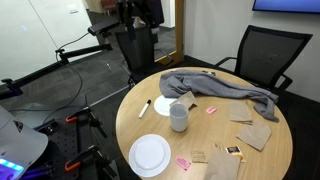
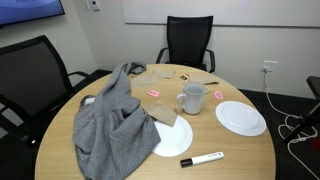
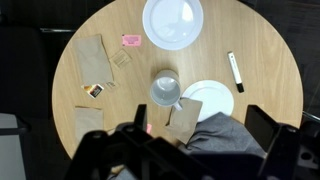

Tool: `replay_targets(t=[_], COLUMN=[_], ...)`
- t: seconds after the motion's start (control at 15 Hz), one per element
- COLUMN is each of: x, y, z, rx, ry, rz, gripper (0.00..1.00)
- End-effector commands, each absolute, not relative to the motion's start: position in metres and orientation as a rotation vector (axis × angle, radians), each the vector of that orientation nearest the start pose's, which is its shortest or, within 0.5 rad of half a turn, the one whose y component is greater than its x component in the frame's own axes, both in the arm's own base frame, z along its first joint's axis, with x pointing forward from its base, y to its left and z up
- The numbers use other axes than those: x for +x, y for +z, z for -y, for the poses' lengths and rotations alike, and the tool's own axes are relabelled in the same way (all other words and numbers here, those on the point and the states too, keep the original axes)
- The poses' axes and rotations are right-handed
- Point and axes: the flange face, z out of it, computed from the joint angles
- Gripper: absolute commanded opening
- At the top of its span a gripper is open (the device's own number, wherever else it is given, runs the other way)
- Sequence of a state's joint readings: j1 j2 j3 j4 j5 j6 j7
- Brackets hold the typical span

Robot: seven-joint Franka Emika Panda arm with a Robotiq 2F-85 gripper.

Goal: Move the white mug to the center of the table

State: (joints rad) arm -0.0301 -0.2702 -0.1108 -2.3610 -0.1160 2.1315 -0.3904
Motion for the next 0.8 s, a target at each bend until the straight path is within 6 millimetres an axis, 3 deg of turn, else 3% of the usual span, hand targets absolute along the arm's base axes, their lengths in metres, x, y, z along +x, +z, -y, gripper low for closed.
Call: replay_targets(t=[0.0,0.4,0.73], x=[0.473,0.494,0.496], y=[0.407,0.348,0.303], z=[0.078,0.09,0.107], rx=[-3.176,-3.13,-3.104], ry=[-0.135,-0.119,-0.007], rz=[0.579,0.557,0.719], gripper=[1.0,1.0,1.0])
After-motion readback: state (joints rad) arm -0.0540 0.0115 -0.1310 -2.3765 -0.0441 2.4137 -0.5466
